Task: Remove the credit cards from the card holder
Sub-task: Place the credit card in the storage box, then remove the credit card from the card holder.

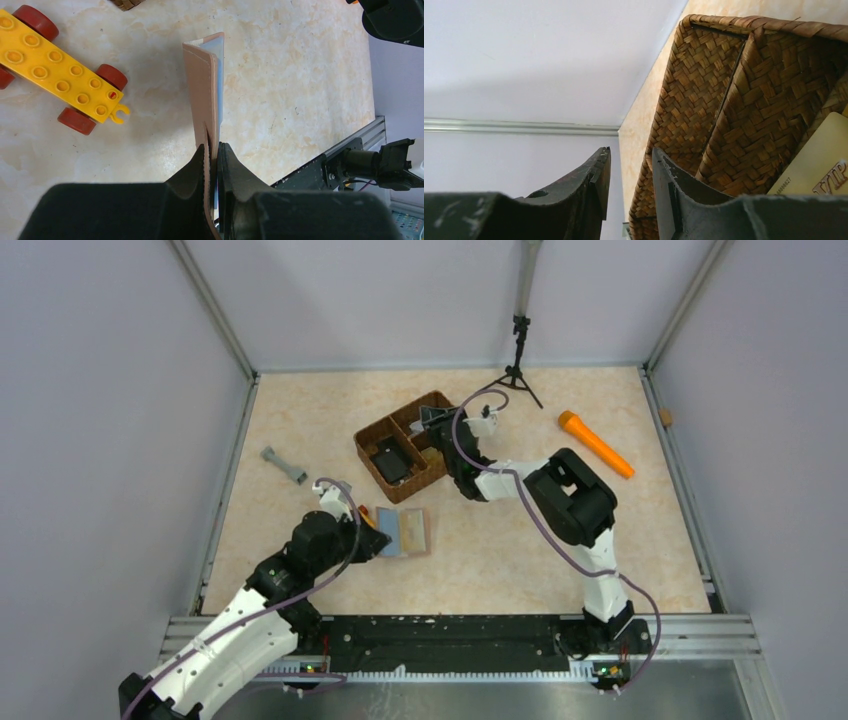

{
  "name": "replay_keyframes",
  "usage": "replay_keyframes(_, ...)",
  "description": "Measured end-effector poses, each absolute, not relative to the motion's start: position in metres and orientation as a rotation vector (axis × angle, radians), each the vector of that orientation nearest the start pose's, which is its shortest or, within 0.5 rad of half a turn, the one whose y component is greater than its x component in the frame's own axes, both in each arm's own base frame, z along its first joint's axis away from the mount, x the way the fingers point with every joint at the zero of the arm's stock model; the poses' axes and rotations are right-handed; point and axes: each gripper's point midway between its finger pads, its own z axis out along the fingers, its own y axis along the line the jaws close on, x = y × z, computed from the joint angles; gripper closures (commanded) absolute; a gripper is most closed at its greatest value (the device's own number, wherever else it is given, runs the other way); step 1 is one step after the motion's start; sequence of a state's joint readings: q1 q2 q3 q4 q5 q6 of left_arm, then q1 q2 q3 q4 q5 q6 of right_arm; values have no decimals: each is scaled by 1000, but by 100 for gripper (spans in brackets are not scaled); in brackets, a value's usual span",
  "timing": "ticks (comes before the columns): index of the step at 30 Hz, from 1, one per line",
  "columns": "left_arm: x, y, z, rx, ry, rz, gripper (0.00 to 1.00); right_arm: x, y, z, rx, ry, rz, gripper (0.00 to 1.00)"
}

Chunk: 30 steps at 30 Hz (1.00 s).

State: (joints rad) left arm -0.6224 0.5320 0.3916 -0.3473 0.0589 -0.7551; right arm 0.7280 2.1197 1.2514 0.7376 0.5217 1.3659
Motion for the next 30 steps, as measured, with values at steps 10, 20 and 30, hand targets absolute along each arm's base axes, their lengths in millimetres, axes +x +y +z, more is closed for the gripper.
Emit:
replay_keyframes(10, 178, -176, 130, -107, 2188, -882, 97, 463, 348, 163, 891, 1562, 1126, 13)
replay_keyframes(20, 179, -184, 142, -98, 2148, -956, 97, 391, 330, 208, 546, 1642, 1321, 8)
replay_keyframes(30, 180, -210, 170, -102, 2043, -1181, 97, 273, 299, 180, 158, 1821, 1469, 4)
